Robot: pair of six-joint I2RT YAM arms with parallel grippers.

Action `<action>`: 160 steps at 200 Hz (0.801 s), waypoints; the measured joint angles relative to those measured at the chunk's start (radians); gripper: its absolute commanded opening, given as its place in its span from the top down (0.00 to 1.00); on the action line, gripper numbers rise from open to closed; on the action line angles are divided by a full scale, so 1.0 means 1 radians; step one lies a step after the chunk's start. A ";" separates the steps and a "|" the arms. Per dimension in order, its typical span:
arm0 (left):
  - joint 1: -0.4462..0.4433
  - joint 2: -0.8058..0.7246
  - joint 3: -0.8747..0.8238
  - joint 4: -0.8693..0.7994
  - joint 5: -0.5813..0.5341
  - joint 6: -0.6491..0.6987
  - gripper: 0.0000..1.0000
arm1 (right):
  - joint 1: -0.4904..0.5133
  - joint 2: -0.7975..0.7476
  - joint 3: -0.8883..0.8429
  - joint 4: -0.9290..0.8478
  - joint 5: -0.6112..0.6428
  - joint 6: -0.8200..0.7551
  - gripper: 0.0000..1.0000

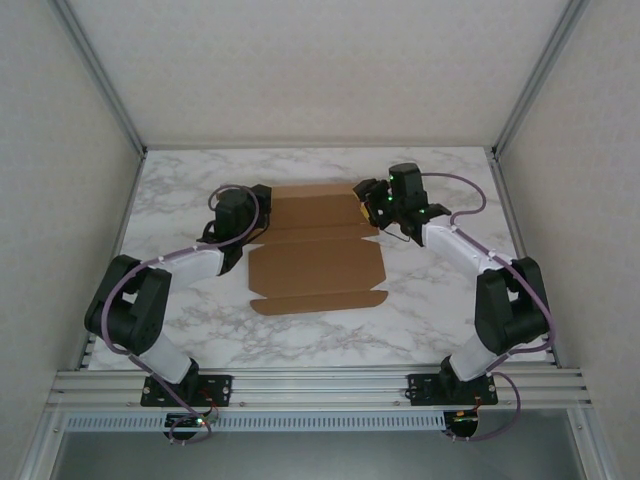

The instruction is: Fold the paper box

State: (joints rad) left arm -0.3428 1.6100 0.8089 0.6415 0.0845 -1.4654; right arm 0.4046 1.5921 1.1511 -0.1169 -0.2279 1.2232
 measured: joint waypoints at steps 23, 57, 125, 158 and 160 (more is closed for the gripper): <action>0.011 0.016 -0.010 0.020 0.003 0.028 1.00 | -0.002 -0.031 0.073 -0.168 0.024 -0.103 0.31; 0.013 0.027 -0.010 0.018 0.002 0.091 1.00 | -0.021 -0.076 0.193 -0.365 0.057 -0.272 0.29; 0.013 0.027 -0.020 0.028 0.002 0.229 1.00 | -0.042 0.032 0.501 -0.571 0.066 -0.734 0.31; 0.011 0.027 -0.053 0.083 0.002 0.251 1.00 | -0.046 0.167 0.538 -0.637 0.013 -0.837 0.27; 0.011 0.027 -0.057 0.089 0.002 0.251 1.00 | -0.046 0.175 0.538 -0.642 0.012 -0.841 0.27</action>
State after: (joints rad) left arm -0.3321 1.6367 0.7521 0.7303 0.0864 -1.2140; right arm 0.3584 1.7672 1.6894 -0.7586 -0.2161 0.3820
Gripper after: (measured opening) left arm 0.073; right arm 0.723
